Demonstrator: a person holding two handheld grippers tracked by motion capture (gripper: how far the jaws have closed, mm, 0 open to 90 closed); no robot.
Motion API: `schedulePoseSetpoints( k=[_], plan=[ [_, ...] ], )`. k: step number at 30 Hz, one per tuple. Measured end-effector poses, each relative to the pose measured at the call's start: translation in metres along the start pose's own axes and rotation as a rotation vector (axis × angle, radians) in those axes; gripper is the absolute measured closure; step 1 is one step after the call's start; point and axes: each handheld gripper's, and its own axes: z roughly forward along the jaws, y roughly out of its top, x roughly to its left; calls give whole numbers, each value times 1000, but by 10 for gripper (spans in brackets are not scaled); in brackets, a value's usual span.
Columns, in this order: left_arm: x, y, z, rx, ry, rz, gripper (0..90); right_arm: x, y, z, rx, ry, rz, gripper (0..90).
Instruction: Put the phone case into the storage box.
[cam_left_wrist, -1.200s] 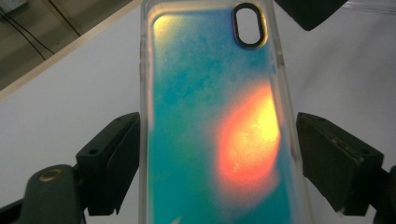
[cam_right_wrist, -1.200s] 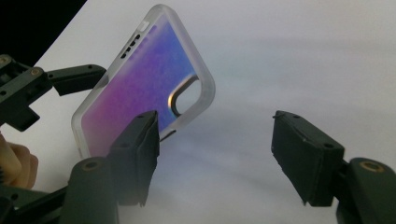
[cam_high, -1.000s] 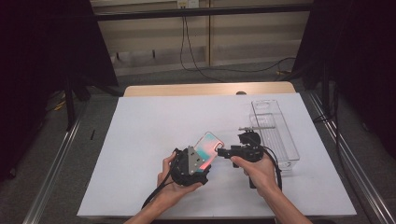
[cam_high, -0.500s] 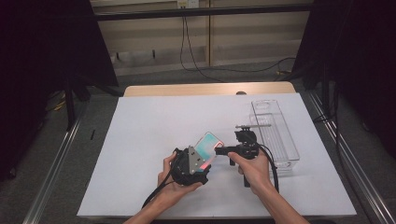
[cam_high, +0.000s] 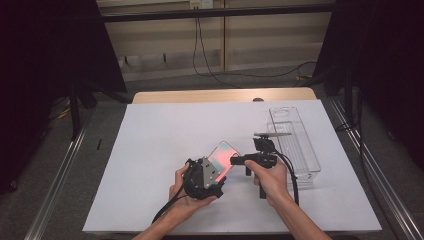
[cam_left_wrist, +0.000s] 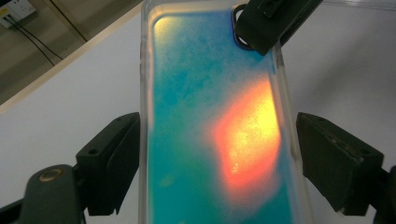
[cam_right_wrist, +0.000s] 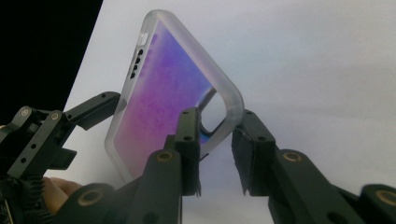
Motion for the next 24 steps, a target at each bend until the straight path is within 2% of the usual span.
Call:
schedulePoseSetpoints(
  k=[4, 8, 17, 24],
  plan=[
    [1, 0, 0, -1, 9, 5, 169, 1, -1, -1, -20, 8, 26, 745],
    [0, 0, 1, -2, 17, 8, 169, 2, -1, -1, -32, 5, 20, 751],
    [-1, -1, 5, 1, 29, 10, 169, -2, -2, 0, -51, 14, 50, 769],
    [0, -2, 7, -1, 47, 8, 168, -2, -1, 1, -62, 44, 82, 799]
  ],
)
